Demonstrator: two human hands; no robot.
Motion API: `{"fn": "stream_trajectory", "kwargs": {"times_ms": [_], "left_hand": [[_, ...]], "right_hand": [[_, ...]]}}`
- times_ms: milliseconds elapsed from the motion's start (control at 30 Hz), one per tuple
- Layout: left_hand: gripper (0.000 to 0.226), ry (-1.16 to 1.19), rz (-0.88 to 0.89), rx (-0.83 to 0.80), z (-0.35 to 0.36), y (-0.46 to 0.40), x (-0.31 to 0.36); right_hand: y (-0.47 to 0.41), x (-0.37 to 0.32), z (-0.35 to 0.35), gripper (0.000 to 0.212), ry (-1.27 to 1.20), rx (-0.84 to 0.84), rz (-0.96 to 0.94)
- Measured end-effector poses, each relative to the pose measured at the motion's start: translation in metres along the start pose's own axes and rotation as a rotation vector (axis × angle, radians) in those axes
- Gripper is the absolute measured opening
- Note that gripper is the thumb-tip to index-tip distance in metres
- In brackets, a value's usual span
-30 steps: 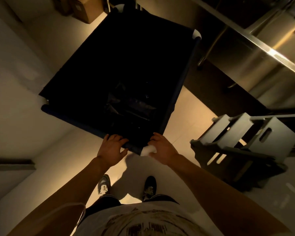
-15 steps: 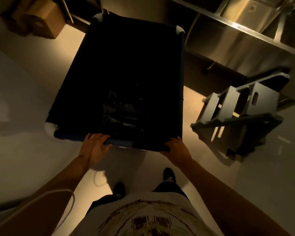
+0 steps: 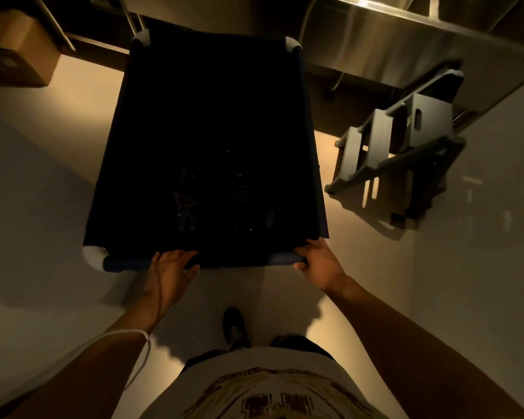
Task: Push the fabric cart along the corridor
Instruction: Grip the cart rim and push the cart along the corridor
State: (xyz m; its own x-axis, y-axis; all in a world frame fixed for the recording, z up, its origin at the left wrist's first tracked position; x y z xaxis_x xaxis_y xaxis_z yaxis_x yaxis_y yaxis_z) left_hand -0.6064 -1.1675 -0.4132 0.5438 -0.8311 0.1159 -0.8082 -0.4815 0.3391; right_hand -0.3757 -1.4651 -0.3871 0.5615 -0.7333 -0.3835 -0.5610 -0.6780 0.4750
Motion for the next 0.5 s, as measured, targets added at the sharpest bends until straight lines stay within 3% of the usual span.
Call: {"fn": "stream_trajectory", "kwargs": {"times_ms": [500], "left_hand": [[0.046, -0.066, -0.061, 0.015, 0.034, 0.079, -0.002]], "right_hand": [[0.072, -0.002, 0.061, 0.049, 0.075, 0.022, -0.049]]}}
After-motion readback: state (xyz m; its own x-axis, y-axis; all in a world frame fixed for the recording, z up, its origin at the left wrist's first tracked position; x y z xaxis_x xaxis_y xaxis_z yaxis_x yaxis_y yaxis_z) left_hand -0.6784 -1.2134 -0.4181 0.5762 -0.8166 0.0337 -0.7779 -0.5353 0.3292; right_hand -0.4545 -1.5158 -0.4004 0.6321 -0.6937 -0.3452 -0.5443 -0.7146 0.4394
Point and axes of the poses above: each hand's wrist, its own y-axis away from the middle knuckle, its own z-axis out of the palm, x = y × z, the point moved 3 cm from there along -y, towards the middle knuckle, and after that the axes turned 9 degrees about -y, right-handed, at the moved point
